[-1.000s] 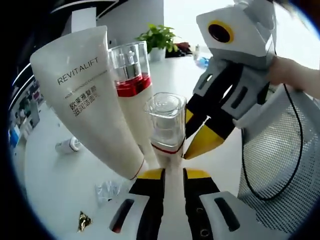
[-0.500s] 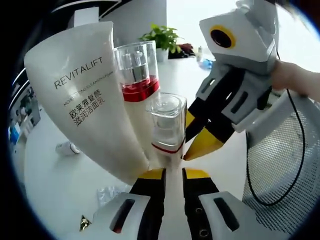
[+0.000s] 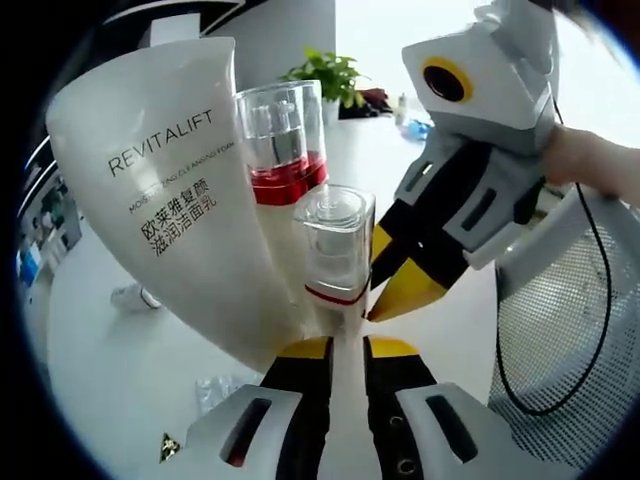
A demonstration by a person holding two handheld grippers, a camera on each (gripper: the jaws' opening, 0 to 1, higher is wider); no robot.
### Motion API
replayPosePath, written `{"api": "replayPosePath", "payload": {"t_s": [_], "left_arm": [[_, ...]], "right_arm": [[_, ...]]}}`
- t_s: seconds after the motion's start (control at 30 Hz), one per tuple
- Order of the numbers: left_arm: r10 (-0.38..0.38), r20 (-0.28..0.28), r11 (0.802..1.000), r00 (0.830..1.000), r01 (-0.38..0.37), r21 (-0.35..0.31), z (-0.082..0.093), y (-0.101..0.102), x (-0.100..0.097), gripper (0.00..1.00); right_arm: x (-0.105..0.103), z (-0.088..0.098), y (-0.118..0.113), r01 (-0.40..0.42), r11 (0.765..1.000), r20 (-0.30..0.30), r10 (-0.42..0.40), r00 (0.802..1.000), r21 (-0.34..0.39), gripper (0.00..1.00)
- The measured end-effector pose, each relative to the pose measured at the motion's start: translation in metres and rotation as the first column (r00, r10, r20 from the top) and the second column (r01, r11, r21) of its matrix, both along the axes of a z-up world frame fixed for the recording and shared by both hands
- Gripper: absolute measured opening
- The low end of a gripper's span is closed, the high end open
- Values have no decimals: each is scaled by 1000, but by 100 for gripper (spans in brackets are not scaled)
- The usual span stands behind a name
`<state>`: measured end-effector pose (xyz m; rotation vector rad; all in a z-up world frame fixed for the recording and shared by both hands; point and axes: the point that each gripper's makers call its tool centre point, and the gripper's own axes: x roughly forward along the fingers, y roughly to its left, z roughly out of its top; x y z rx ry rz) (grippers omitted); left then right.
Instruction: Arrange the skincare products in the storage area until every visible bottle or jar stands upright without overlapping.
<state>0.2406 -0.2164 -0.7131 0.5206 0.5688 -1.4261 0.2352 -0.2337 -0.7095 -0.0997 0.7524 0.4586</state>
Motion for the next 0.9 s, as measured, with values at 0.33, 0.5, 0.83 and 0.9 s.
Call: {"api": "replayPosePath", "payload": {"t_s": [0.33,0.5,0.83,0.9], "left_arm": [[5,3,1000,1000,-5,-7,4,6,0,8],[8,9,1000,1000,-8,-14,9,11,-2,8],[47,3,999,999,-47,-27,17,29,2,10],[51,-9,998,999,-51,-37,21,32,0,12]], "right_arm": [[-4,3,0,-1,1000,6,1,1000,-6,11],[-6,6,1,-5,1000,8,5,1000,-16,12],[-15,15,9,-7,1000,20,7,1000,-11,17],[-16,19,11,-6,1000,28,6,1000,-13,20]]}}
